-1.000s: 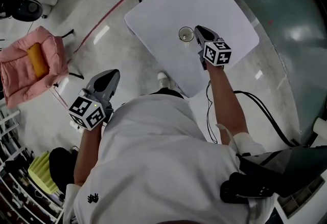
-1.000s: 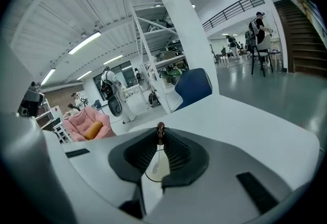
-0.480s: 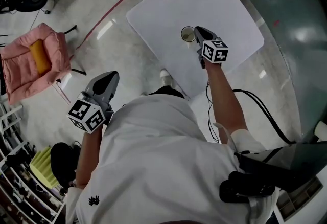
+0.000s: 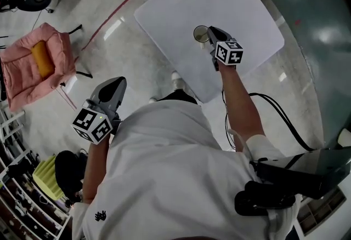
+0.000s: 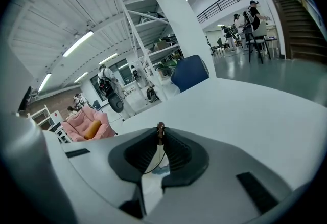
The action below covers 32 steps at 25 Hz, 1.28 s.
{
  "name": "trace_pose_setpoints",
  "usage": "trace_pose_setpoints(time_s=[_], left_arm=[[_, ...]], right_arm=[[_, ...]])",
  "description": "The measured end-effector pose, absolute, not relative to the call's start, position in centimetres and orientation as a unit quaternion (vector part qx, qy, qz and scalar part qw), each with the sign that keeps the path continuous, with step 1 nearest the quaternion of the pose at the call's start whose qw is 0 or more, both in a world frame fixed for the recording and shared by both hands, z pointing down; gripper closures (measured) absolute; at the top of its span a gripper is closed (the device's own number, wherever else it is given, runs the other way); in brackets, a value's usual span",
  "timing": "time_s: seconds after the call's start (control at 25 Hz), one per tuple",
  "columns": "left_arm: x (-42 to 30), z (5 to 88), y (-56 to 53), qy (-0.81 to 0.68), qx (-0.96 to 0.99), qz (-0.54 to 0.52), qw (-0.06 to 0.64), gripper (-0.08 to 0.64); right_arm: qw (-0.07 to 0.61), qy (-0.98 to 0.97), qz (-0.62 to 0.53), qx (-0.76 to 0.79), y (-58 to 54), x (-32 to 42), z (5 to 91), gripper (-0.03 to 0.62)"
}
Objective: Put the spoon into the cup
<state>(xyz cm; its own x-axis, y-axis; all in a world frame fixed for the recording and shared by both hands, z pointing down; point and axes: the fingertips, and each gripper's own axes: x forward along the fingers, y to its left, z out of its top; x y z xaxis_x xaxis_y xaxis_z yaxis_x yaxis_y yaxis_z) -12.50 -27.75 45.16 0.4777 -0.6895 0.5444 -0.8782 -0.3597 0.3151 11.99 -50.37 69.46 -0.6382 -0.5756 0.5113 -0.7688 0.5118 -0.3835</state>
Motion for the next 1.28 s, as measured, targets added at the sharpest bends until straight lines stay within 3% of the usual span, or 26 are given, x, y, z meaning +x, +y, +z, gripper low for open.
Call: trace_pose_setpoints(time_s=[0.56, 1.0, 1.28], left_arm=[[-12.5, 44.7, -27.1, -0.490, 0.808, 0.157, 0.287, 0.555], [-12.4, 44.7, -26.1, -0.485, 0.812, 0.152, 0.287, 0.555], [-13.1, 44.5, -25.4, -0.474, 0.820, 0.147, 0.284, 0.555]], right_arm=[[0.164, -0.858, 0.288, 0.392, -50.3, 12.4, 70.1, 0.540], [0.177, -0.853, 0.300, 0.389, -49.1, 13.1, 70.9, 0.382], [0.177, -0.845, 0.309, 0.399, -47.5, 13.2, 70.4, 0.347]])
